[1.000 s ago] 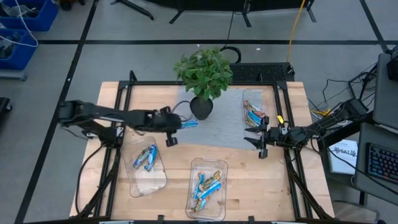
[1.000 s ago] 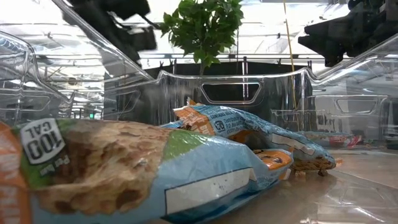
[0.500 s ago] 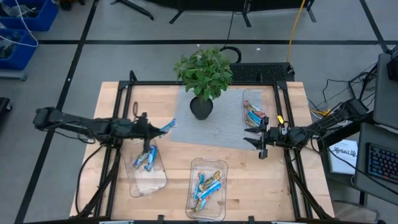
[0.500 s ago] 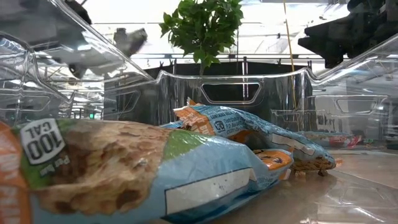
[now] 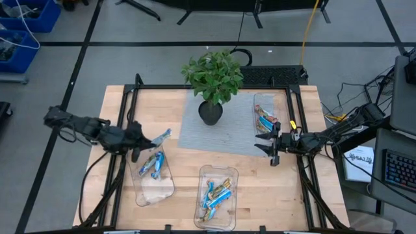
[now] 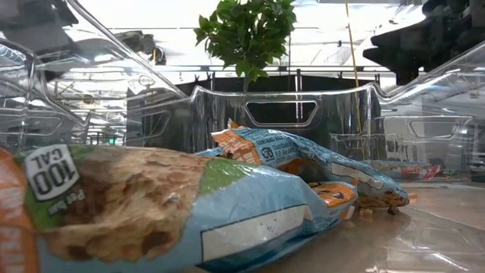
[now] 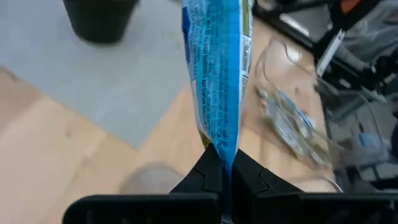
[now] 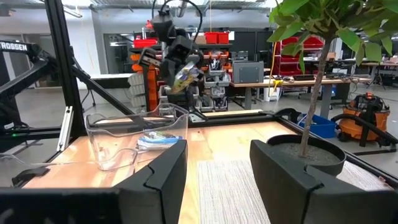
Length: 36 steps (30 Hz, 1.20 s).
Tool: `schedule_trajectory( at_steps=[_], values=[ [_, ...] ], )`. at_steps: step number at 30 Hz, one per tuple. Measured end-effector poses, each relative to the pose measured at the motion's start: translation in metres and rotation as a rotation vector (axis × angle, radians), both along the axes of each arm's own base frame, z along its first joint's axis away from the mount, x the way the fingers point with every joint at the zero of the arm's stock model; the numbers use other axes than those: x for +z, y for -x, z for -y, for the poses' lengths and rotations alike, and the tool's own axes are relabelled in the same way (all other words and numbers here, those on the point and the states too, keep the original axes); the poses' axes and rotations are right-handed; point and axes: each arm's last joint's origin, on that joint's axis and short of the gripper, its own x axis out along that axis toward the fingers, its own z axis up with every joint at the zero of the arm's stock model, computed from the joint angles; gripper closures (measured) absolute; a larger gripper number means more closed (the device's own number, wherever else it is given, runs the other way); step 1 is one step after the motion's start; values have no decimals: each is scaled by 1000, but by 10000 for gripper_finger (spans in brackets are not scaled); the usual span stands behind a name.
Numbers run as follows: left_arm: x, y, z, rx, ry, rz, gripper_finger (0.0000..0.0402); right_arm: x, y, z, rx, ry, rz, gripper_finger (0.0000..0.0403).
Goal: Pick and place Granola Bars by type
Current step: Put the blue granola bar into the left transparent bin
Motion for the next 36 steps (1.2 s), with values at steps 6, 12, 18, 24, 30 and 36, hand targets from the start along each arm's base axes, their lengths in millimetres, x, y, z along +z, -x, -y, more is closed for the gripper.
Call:
schedule_trajectory(
  at_steps=[6,12,18,24,30,36],
  values=[
    [-2,6,16,-34,125,-204,396,-1,0,0,2,-10,-9,236],
    [-15,4,38,-55,199,-386,396,-2,0,0,2,-7,-15,236],
    [-28,3,60,-54,260,-559,396,-2,0,0,4,-9,-14,236],
    [-40,6,75,27,295,-703,396,-2,0,0,7,-26,-11,236],
    [-48,4,87,72,314,-732,396,-2,0,0,7,-26,-11,236],
    [-51,-3,89,151,275,-637,352,-2,0,0,7,-26,-10,236]
  ],
)
